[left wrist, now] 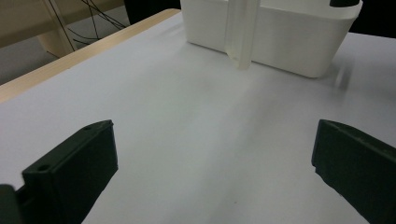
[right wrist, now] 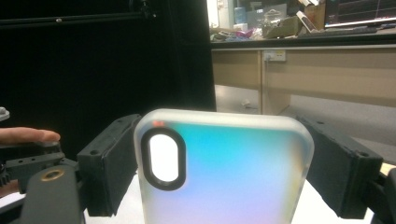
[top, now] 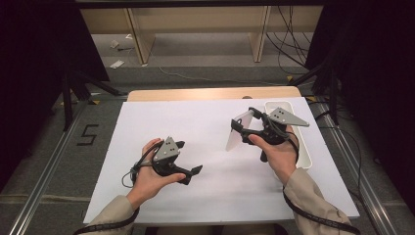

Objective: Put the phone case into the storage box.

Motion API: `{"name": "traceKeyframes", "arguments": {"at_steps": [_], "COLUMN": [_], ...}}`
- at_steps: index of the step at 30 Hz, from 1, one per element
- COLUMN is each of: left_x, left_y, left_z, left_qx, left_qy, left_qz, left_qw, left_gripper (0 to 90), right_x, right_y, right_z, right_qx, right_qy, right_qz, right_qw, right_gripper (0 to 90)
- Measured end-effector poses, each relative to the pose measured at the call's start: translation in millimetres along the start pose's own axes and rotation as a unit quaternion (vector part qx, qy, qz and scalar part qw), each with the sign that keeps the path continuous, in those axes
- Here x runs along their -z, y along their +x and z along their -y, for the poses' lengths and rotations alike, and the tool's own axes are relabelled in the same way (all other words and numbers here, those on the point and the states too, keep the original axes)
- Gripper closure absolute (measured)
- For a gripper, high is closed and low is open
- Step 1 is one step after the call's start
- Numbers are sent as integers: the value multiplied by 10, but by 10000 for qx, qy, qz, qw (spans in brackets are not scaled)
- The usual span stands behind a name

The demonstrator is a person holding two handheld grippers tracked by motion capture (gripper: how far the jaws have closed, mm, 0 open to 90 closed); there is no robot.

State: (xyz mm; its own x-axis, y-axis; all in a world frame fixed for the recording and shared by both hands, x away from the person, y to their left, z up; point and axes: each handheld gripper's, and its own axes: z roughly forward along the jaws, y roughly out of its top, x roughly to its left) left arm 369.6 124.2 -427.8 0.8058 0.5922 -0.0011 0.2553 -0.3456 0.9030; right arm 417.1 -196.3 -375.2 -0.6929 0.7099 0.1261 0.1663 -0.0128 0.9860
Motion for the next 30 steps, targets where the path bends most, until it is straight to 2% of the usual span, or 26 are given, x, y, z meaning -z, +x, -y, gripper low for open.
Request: {"name": "traceKeyframes", "arguments": {"at_steps": [12,30], "left_x": [132,177], "left_y": [71,103], "left_z": [65,128], "left_qx": [70,47], "left_qy": [-34,41], "left_qz": [-100,-132], "left_qw": [9999,9999], "left_gripper": [0,1], "right_x": [33,77], "right_y": [-61,-133], "right_z": [-12,-41], "right_qx": [-40,-47], "right_qy": [-16,-56], "right_qz": [111,251], "right_qw": [9999,9997], "right_gripper": [181,182]}}
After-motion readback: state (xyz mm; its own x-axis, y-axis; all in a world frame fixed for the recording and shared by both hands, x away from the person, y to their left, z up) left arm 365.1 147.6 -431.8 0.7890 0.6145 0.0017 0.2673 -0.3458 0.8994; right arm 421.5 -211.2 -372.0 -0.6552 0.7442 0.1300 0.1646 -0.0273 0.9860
